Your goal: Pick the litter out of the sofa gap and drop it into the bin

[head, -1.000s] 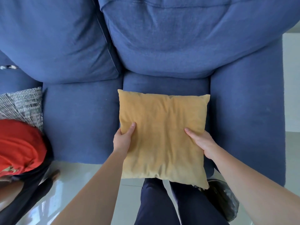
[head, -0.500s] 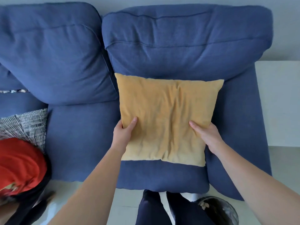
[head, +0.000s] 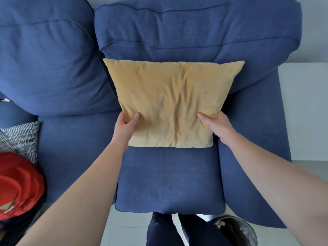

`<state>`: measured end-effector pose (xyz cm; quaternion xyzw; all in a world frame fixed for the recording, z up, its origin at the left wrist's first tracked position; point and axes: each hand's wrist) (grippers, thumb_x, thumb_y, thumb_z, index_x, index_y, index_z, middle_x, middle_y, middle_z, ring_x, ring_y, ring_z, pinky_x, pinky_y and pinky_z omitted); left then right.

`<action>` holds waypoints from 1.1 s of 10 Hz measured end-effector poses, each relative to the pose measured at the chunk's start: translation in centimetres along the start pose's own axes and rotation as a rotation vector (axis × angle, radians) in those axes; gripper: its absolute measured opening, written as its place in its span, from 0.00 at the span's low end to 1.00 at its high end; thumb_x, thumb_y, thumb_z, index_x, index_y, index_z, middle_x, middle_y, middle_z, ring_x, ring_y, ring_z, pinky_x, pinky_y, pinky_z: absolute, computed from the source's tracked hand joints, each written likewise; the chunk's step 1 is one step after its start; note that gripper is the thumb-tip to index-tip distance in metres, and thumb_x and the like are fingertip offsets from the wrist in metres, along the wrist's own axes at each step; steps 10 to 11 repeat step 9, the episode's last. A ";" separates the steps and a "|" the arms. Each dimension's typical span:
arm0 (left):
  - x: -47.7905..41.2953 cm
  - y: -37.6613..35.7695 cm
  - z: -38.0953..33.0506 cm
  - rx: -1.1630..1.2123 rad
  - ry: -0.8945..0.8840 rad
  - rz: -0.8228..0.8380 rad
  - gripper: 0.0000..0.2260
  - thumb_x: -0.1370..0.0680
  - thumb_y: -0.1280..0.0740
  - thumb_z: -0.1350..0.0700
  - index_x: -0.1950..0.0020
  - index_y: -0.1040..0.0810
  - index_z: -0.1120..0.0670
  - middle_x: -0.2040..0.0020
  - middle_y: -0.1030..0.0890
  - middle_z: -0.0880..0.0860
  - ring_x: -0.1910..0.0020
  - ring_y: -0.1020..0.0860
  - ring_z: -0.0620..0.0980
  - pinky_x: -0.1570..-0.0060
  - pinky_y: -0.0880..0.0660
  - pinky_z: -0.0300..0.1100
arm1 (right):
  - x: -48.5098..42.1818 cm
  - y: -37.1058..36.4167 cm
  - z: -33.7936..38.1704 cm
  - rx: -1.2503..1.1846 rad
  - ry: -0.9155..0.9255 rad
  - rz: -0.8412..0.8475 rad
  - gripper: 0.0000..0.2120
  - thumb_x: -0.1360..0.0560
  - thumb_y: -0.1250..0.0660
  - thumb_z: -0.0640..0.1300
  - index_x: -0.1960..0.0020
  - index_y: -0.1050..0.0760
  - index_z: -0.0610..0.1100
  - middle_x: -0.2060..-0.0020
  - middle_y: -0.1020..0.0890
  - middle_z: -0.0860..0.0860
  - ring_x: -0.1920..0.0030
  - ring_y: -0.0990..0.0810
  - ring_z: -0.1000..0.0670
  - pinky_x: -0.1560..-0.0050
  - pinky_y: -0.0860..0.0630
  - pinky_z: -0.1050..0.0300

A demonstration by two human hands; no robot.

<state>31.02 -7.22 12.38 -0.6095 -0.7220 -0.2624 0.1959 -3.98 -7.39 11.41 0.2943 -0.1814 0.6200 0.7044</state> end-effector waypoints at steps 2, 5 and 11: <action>-1.5 -0.3 -0.4 -0.090 0.030 -0.055 0.28 0.21 0.27 0.39 0.23 0.27 0.45 0.31 0.19 0.41 0.30 0.22 0.49 0.26 0.26 0.55 | -2.1 -0.2 -0.1 0.049 -0.038 -0.025 0.34 0.28 0.19 0.58 0.29 0.25 0.45 0.42 0.18 0.57 0.40 0.20 0.52 0.39 0.26 0.55; -1.7 -0.8 -0.6 -0.186 0.090 -0.134 0.29 0.20 0.29 0.38 0.22 0.27 0.50 0.32 0.20 0.46 0.31 0.22 0.51 0.28 0.25 0.54 | -2.7 -0.6 0.2 0.090 -0.057 -0.048 0.31 0.27 0.20 0.57 0.31 0.23 0.44 0.48 0.18 0.60 0.39 0.20 0.50 0.41 0.27 0.56; 7.5 4.5 4.3 -0.325 0.220 -0.105 0.30 0.18 0.32 0.42 0.18 0.32 0.48 0.38 0.18 0.41 0.48 0.19 0.45 0.44 0.16 0.46 | 4.9 2.7 0.3 0.098 -0.039 -0.110 0.41 0.22 0.24 0.56 0.15 0.38 0.48 0.22 0.26 0.48 0.25 0.26 0.46 0.26 0.27 0.41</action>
Point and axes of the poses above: each hand's wrist, its own x-axis away from the middle knuckle, its own y-axis out of the back of the hand, z = x × y
